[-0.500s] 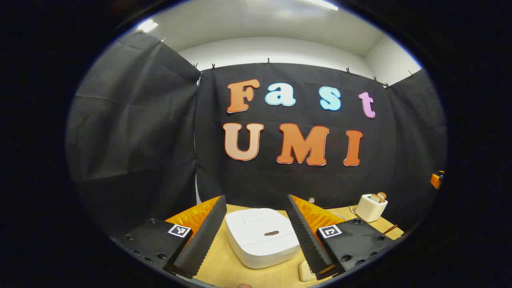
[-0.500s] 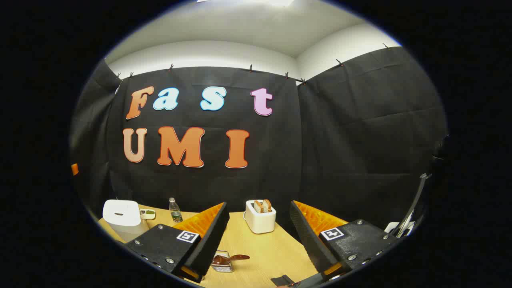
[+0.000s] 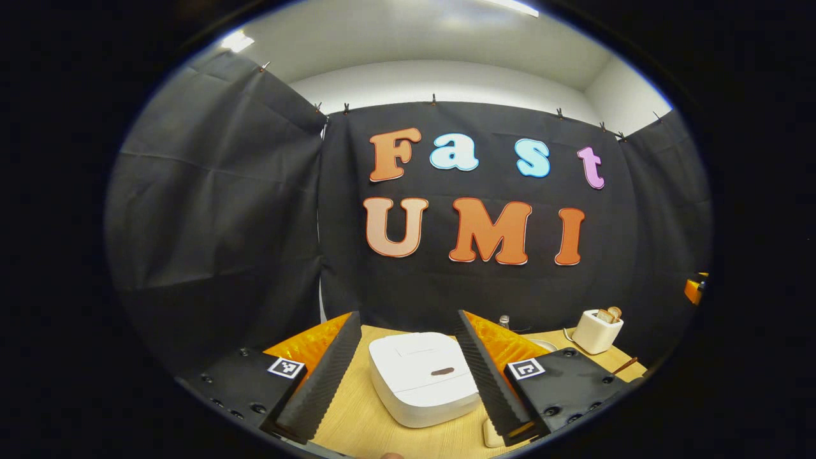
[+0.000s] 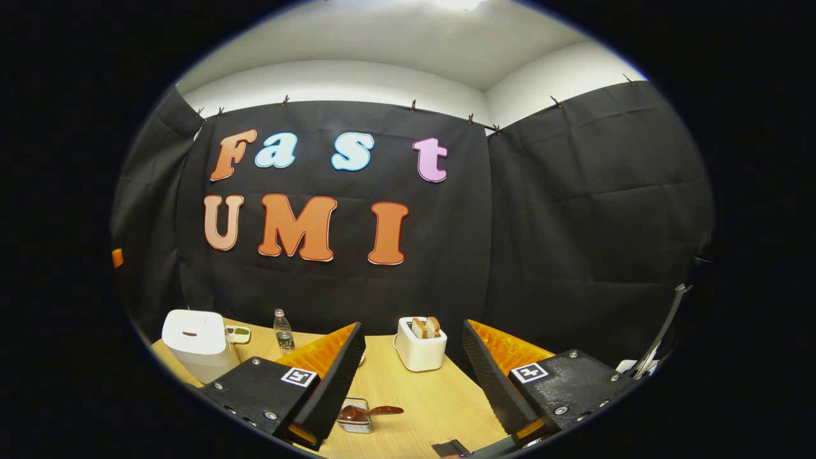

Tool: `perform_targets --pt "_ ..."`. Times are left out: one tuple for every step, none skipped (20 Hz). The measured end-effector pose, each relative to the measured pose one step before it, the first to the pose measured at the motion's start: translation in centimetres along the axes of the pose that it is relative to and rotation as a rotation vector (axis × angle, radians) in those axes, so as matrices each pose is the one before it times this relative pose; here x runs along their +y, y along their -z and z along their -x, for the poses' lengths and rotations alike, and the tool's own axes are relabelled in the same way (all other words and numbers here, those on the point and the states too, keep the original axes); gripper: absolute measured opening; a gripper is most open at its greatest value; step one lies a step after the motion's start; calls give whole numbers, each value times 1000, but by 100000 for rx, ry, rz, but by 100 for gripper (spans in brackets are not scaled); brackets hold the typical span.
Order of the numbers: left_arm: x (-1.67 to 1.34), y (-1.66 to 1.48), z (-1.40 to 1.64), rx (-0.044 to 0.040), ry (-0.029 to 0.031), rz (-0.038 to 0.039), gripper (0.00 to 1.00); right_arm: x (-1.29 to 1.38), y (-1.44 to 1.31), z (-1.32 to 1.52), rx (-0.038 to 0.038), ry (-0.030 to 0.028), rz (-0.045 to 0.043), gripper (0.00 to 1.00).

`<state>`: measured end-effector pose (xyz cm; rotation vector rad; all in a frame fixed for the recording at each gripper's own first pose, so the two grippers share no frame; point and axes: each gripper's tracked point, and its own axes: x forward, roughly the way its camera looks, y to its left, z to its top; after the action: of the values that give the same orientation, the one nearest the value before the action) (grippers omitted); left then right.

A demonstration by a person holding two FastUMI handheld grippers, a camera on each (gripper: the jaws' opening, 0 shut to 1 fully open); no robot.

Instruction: Close the left gripper, press the button to open the rice cooker; take a wooden spoon from the chopstick holder with the right hand, scoop a spoonful of rice and pour it into the rice cooker, then put the wooden spoon back into the chopstick holder.

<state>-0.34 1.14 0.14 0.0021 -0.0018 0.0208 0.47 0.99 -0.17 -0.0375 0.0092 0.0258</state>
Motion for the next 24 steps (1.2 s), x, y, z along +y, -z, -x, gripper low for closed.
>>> perform_targets --pt "-97 -74 17 143 561 108 100 -127 -66 -76 -10 398 21 95" --pt "-194 5 -148 299 440 213 100 -94 20 29 164 168 -185 95" --pt "-55 37 -85 274 237 193 100 -22 30 101 265 19 -279 95" --pt "-105 214 -77 268 237 287 100 -114 49 51 120 151 -221 95" --pt "-12 14 -108 317 349 320 100 -127 0 55 -63 230 -22 95" --pt "-165 57 -1 329 461 323 100 -170 48 -75 208 389 152 95" --pt "-103 -110 -104 115 529 223 100 -123 109 96 207 371 186 95" --pt "106 21 133 109 202 -22 100 -77 131 100 237 213 128 95" --pt "57 -7 -44 -168 -349 -131 100 -83 29 91 284 133 37 95" --pt "-59 -134 -50 -472 153 34 95 13 97 -42 264 -46 72 95" --pt "-112 -44 47 -36 110 -633 84 -8 91 31 411 0 169 95" --pt "14 50 42 90 77 -839 74 -8 116 10 350 -20 395 95" --pt "-214 27 -94 229 982 -209 64 38 59 65 352 77 593 95" --pt "-137 56 24 403 21 -244 58 -96 34 -69 96 232 650 95" --pt "27 167 -105 312 523 954 54 -1 -113 36 -104 306 507 95" --pt "-30 -70 -573 -229 -1130 678 40 -29 -19 -63 -85 26 139 95" --pt "5 -238 165 -26 -929 390 25 106 -160 48 -235 -348 -4 95" --pt "254 326 32 336 -380 60 11 126 -186 6 -250 -184 92 95" --pt "-66 340 107 1190 275 -40 6 -18 25 5 -133 8 213 95" --pt "51 213 278 517 -145 166 8 -54 -43 16 -17 204 252 95" --pt "444 -649 722 606 23 364 7 -166 116 -68 161 321 101 95" --pt "-802 964 -1098 1369 2181 368 5 -1 56 -7 314 209 -197 95" --pt "-581 258 151 974 2207 758 5 24 89 72 262 -79 -373 95" --pt "-686 314 -506 359 3641 98 5 -18 55 20 304 -181 -356 95"
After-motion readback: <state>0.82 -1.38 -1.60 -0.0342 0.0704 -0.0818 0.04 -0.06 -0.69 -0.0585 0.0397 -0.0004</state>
